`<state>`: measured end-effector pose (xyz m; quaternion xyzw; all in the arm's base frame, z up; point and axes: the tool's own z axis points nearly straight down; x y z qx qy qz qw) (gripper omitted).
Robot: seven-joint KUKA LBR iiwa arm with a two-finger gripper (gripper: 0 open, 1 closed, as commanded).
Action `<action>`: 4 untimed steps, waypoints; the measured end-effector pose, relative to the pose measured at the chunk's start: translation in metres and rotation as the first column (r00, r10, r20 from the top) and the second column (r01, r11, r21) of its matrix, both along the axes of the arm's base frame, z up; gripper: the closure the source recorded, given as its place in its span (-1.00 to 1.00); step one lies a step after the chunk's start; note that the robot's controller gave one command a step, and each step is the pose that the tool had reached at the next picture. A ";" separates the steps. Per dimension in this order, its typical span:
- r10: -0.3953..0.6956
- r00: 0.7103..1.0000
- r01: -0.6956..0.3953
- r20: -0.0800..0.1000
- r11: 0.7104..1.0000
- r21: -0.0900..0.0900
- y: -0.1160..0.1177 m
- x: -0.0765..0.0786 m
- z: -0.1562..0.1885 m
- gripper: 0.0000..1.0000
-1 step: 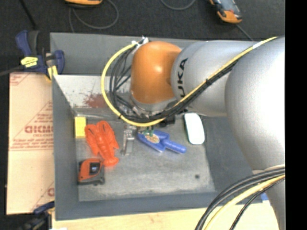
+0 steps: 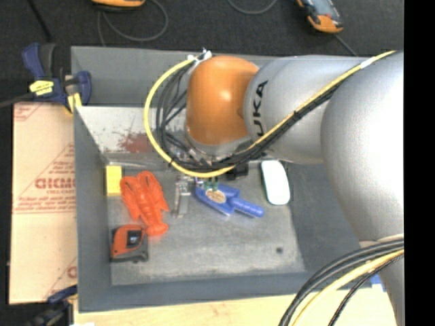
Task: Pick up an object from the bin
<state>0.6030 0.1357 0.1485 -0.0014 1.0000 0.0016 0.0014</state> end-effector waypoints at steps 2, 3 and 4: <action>0.243 0.970 -0.243 0.003 0.970 -0.006 -0.034 0.011 0.015 -1.00; 0.064 0.998 -0.064 0.001 0.998 -0.001 -0.054 0.005 0.010 -1.00; 0.098 0.995 -0.098 0.007 0.995 -0.005 -0.081 0.019 -0.031 -1.00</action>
Offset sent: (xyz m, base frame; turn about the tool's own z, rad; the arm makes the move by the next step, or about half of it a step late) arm 0.0376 -0.0449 0.0159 0.2026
